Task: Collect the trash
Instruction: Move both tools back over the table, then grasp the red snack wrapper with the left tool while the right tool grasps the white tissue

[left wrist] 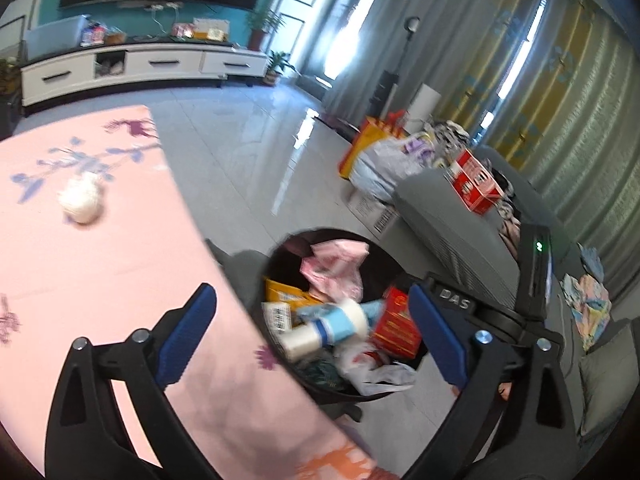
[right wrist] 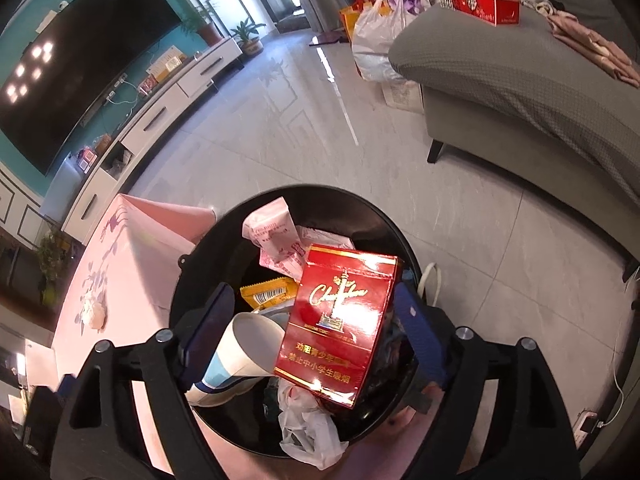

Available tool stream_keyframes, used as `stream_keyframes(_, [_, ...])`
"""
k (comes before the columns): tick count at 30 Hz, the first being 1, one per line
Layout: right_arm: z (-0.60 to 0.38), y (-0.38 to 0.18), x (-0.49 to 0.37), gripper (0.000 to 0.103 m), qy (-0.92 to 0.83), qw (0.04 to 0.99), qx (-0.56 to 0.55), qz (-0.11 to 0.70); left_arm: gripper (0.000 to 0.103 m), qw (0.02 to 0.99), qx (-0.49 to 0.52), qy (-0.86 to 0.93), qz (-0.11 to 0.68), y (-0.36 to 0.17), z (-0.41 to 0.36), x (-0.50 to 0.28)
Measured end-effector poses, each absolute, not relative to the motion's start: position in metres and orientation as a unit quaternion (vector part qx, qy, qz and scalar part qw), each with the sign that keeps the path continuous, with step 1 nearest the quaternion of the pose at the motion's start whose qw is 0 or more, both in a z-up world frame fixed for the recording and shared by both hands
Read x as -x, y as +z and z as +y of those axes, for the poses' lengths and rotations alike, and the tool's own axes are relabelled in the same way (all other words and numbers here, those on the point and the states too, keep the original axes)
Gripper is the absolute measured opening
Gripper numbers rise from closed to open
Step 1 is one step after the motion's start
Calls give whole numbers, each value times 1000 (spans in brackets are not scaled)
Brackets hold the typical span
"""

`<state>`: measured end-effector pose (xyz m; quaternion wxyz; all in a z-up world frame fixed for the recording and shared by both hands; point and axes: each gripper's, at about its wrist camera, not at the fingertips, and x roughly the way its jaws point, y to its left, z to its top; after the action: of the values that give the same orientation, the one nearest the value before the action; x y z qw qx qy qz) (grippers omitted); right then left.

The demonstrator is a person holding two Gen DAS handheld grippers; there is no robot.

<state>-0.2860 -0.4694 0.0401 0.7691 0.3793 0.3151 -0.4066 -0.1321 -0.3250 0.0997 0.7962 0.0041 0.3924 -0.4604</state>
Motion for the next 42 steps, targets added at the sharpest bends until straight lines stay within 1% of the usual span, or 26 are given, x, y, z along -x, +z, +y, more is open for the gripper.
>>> stream_keyframes(2, [-467, 43, 285, 82, -408, 772, -375, 311, 100, 808, 0, -446, 384, 105, -310, 124])
stream_keyframes(11, [-432, 73, 269, 93, -401, 815, -316, 275, 100, 856, 44, -360, 368, 122, -222, 72])
stream_keyframes(18, [-402, 80, 236, 99, -373, 844, -269, 277, 100, 899, 86, -263, 340, 129, -136, 17])
stream_keyframes(21, [-391, 75, 214, 99, -363, 848, -253, 293, 100, 907, 123, -217, 339, 119, -91, -11])
stream_keyframes(25, [-374, 72, 190, 99, -351, 858, -217, 306, 100, 906, 167, -144, 363, 101, -42, -51])
stream_keyframes(26, [-371, 71, 185, 99, -349, 860, -210, 308, 100, 908, 169, -134, 360, 100, -33, -57])
stream_keyframes(28, [-362, 67, 172, 99, -339, 865, -194, 314, 100, 926, 168, -92, 326, 97, -11, -66])
stream_keyframes(30, [-352, 62, 156, 99, -325, 869, -176, 328, 100, 934, 161, -59, 313, 88, 3, -72])
stream_keyframes(32, [-342, 57, 145, 99, -314, 872, -161, 339, 100, 925, 153, -44, 343, 76, 13, -84])
stream_keyframes(34, [-329, 55, 126, 99, -299, 875, -142, 353, 100, 919, 176, -43, 350, 65, 25, -94])
stream_keyframes(42, [-283, 73, 47, 99, -233, 893, -106, 369, 99, 905, 194, -21, 378, 41, 48, -112])
